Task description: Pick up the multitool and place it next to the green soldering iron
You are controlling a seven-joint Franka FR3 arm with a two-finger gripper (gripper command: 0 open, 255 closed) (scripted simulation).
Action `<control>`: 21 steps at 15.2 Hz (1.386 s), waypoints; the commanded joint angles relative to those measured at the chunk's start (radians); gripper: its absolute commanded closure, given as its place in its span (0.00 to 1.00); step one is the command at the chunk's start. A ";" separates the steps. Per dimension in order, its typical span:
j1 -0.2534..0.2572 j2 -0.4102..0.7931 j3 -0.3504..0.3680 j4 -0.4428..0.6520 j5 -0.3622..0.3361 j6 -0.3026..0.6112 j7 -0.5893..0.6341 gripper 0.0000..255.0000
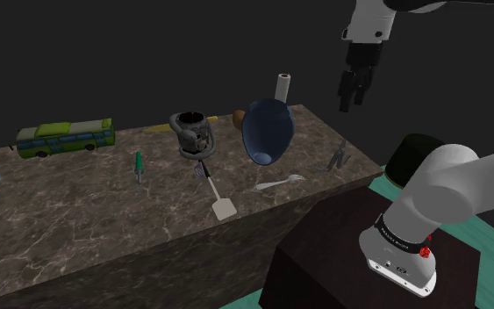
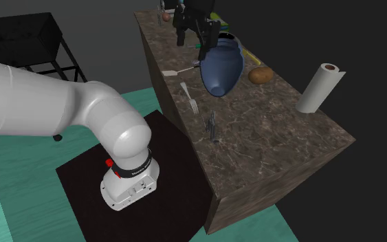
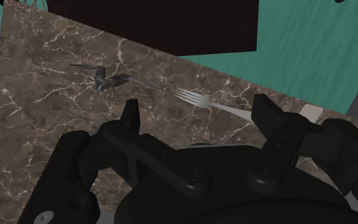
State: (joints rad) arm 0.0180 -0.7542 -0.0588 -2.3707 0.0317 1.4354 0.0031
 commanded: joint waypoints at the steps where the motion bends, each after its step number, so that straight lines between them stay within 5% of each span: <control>1: 0.000 0.000 0.000 0.000 0.000 0.000 0.000 0.00; 10: 0.081 -0.238 -0.226 -0.352 -0.252 0.244 -0.574 0.00; 18: 0.118 -0.232 -0.559 -0.510 -0.538 0.546 -1.090 0.00; 21: 0.114 -0.207 -0.583 -0.538 -0.561 0.597 -1.087 0.00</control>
State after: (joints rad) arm 0.1381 -0.9660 -0.6261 -2.8956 -0.5133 2.0123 -1.0704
